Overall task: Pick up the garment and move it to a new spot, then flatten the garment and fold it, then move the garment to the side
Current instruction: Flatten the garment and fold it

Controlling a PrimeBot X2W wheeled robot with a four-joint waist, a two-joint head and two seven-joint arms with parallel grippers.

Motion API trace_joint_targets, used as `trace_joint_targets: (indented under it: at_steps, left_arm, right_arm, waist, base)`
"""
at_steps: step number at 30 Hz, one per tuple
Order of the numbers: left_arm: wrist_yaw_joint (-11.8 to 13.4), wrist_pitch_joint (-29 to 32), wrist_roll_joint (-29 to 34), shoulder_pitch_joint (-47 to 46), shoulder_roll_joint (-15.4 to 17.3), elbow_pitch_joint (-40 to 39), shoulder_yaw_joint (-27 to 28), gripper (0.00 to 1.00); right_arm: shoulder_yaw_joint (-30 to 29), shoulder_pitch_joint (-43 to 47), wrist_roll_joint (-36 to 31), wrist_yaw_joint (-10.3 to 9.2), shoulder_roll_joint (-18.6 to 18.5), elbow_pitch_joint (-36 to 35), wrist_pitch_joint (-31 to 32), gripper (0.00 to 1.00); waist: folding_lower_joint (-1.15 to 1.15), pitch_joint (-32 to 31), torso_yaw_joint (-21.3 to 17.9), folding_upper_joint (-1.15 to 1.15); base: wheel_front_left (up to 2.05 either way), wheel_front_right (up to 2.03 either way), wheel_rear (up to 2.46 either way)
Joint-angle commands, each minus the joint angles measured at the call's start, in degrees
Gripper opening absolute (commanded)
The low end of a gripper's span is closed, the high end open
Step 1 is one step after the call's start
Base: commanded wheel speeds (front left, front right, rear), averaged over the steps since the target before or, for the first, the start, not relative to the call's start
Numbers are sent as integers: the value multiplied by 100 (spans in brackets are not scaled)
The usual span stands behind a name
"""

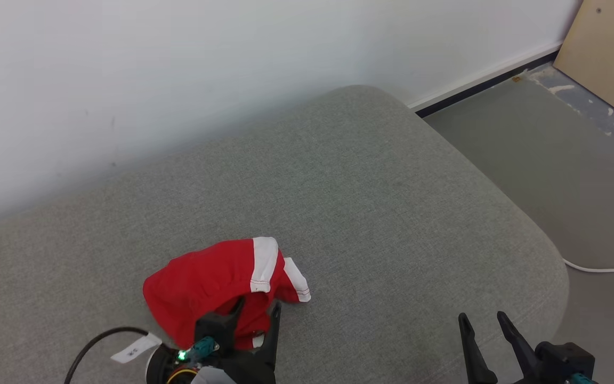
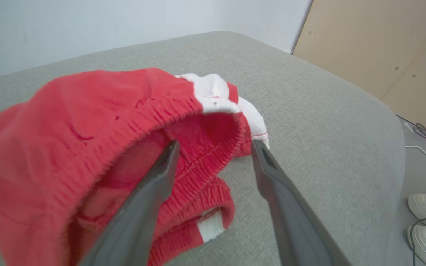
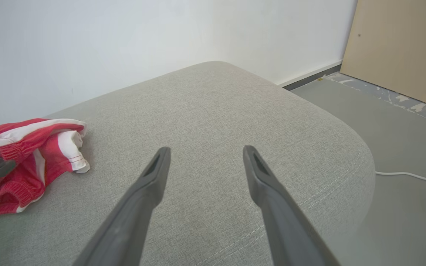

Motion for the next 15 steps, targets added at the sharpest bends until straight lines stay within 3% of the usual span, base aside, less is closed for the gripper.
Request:
trace_joint_targets:
  at_steps: [1, 6, 7, 9, 15]
  left_arm:
    - [64, 66, -62, -121, 1, 103, -62, 100]
    - [59, 148, -387, -524, 2, 269, -394, 100]
    - [46, 141, -438, -599, 3, 270, -469, 55]
    - [44, 80, -699, -809, 0, 189, -675, 0]
    - [115, -71, -1129, -1182, 0, -135, -973, 0]
  right_arm:
    - [19, -50, -25, -12, 2, 5, 13, 100]
    - [50, -63, -59, -12, 3, -7, 54, 100]
    - [50, -57, -66, -12, 2, -8, 62, 100]
    - [80, -61, -84, -12, 3, -8, 69, 100]
    - [72, -8, -90, -12, 3, -6, 87, 100]
  waist:
    - [-1, -11, 9, -1]
    - [-1, -25, 66, -1]
    - [-1, -33, 81, -1]
    - [-1, -57, 114, -1]
    - [-1, -144, 242, -1]
  base:
    - [0, 0, 0]
    - [0, 0, 0]
    - [0, 0, 0]
    - [0, 0, 0]
    - [0, 0, 0]
